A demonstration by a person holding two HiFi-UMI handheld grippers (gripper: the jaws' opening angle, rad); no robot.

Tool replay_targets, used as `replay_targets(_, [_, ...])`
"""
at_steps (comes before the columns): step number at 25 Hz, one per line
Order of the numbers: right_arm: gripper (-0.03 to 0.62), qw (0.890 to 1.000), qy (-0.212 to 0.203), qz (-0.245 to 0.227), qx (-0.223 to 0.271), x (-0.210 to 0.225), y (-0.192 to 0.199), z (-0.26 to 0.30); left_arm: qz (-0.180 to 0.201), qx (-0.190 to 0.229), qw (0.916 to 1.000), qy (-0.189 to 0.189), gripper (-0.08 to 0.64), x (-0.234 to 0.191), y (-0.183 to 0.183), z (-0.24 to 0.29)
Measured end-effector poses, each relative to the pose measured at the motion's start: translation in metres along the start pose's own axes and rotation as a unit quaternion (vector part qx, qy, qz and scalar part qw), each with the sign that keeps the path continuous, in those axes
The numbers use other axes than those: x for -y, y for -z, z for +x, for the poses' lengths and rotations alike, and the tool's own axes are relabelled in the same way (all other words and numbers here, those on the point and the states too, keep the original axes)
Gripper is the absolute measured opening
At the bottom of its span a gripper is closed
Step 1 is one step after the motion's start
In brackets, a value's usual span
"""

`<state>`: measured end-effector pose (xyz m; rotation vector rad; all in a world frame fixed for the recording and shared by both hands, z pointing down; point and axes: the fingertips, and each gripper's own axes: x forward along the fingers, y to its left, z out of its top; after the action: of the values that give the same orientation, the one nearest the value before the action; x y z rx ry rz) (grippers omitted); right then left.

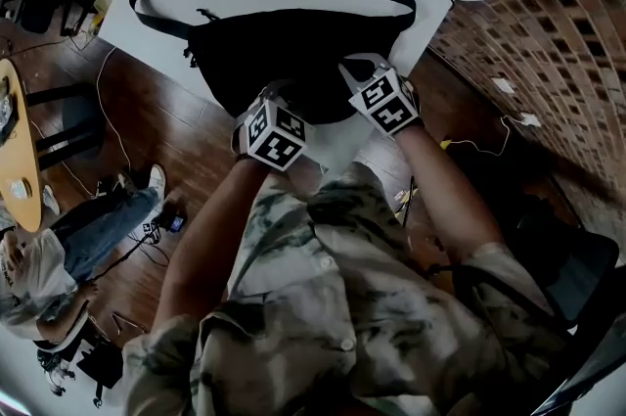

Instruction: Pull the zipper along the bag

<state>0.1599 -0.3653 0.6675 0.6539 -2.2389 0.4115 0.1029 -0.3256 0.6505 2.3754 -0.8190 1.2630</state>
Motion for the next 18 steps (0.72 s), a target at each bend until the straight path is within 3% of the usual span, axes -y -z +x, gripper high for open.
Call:
replay_targets(5, [0.006, 1.0, 0.014, 0.012, -0.013, 0.0, 0.003, 0.001, -0.026, 0.019, 0.9993, 0.022, 0.031, -0.017, 0.009, -0.016])
replay_targets(18, [0.006, 0.995, 0.058, 0.051, -0.058, 0.008, 0.008, 0.007, -0.03, 0.065, 0.99, 0.121, 0.032, -0.033, 0.007, -0.021])
